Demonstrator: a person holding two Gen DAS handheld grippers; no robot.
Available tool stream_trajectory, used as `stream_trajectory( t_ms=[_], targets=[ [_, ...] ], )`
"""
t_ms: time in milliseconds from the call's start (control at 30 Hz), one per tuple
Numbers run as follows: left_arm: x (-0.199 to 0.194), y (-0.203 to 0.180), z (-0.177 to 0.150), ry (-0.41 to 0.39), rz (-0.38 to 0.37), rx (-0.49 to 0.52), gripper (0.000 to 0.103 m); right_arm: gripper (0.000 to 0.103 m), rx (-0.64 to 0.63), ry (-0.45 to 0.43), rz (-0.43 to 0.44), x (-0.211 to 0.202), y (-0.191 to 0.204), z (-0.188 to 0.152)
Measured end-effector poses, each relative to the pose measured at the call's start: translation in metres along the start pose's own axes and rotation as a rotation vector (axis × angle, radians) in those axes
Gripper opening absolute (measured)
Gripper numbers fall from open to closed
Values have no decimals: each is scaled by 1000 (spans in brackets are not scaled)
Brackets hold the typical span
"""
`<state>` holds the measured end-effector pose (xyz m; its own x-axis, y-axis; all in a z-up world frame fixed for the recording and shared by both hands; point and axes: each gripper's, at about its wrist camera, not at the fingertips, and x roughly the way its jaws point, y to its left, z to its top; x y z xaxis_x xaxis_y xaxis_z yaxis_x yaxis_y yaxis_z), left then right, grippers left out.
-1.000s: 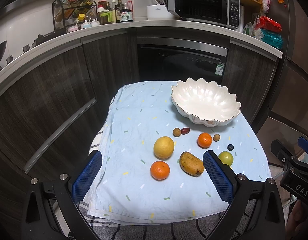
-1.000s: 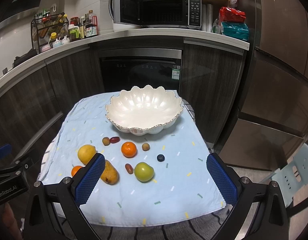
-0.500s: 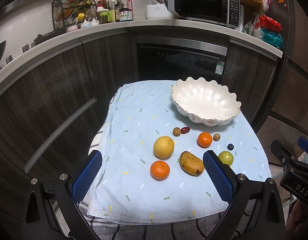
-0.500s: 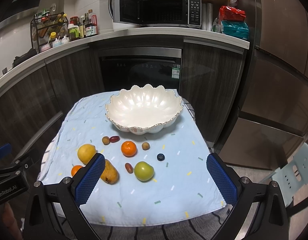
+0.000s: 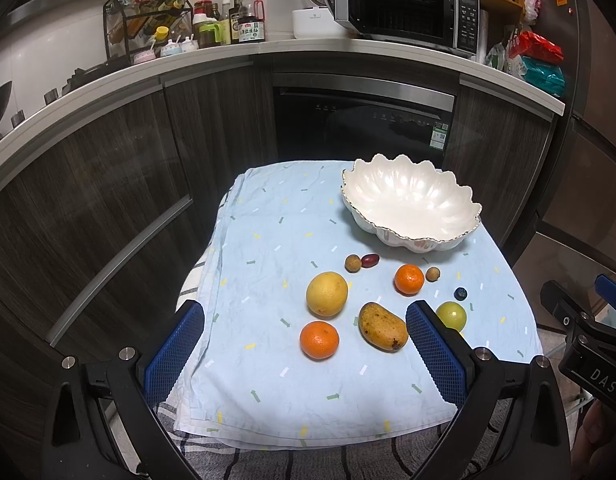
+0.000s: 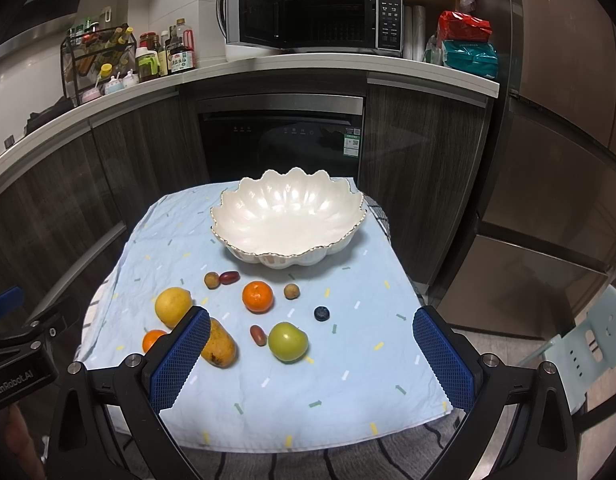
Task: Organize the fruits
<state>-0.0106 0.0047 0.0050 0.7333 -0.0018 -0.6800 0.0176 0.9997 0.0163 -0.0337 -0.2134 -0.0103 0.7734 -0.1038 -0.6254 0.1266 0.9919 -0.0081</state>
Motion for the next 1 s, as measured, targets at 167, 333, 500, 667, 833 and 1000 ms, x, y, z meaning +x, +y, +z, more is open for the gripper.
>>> stream_trajectory(
  t_ms=[167,333,500,667,833,1000],
  targets=[
    [0,0,0,-1,0,0,103,103,0,2,1,0,0,0],
    [0,0,0,0,0,0,103,103,-1,2,2,1,0,0],
    [0,0,0,0,-1,0,103,103,0,5,2,1,0,0],
    [1,-1,-1,5,-1,0,103,103,0,9,2,2,0,-1],
    [4,-2,-1,9,-2,2,103,103,1,13,1,4,0,0],
    [8,0,1,9,6,8,103,103,1,20,5,8,1,4]
  ],
)
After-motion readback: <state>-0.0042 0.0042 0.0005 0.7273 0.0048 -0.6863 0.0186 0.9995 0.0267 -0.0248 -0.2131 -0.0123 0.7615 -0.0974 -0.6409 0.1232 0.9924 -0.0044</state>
